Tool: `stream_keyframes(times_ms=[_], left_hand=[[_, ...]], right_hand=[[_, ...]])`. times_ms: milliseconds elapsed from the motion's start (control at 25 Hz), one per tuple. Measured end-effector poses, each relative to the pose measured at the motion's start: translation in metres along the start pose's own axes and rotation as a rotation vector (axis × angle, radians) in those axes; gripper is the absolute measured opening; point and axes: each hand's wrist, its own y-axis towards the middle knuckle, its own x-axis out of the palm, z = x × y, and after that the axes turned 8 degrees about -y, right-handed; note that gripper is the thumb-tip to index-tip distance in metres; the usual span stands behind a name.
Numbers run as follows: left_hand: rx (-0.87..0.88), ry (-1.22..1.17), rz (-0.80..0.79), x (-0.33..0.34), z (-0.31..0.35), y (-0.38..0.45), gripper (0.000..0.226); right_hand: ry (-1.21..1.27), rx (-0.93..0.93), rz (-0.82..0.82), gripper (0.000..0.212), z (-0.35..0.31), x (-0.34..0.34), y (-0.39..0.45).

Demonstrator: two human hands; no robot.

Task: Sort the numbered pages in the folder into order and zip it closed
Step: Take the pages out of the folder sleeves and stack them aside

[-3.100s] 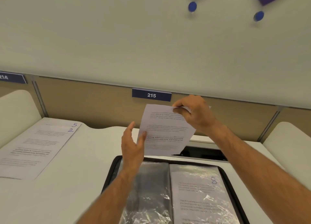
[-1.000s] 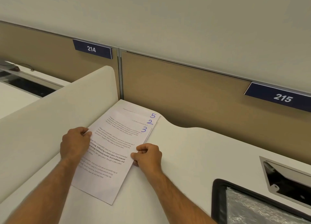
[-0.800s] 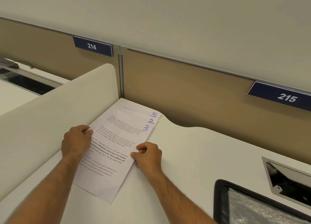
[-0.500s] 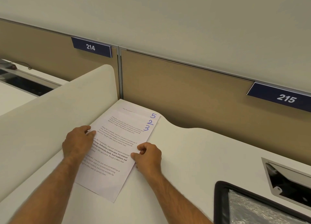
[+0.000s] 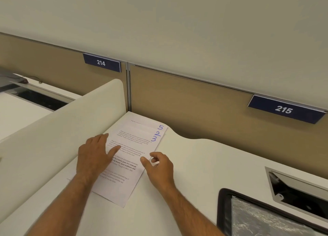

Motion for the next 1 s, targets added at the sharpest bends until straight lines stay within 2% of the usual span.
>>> stream_keyframes(times_ms=[160,280,360,520,800,1000], left_hand=[[0.164,-0.058,0.053,-0.015,0.033,-0.028,0.088],[0.17,-0.048,0.007,-0.027,0.063,-0.048,0.096],[0.19,-0.052,-0.018,-0.033,0.083,-0.064,0.101],[0.259,-0.082,-0.042,-0.041,0.124,-0.098,0.11],[0.354,-0.084,-0.119,-0.027,0.193,-0.159,0.104],[0.466,-0.088,-0.176,-0.009,0.251,-0.211,0.104]], right_hand=[[-0.265,-0.162,0.016,0.063,-0.004,-0.036,-0.031],[-0.504,-0.219,-0.043,0.098,0.002,-0.064,-0.055],[-0.671,-0.263,-0.011,0.109,0.013,-0.079,-0.071],[-0.767,-0.298,0.119,0.103,0.038,-0.113,-0.098],[-0.898,-0.173,0.121,0.1,0.084,-0.197,-0.155],[-0.947,-0.048,0.155,0.101,0.143,-0.259,-0.2]])
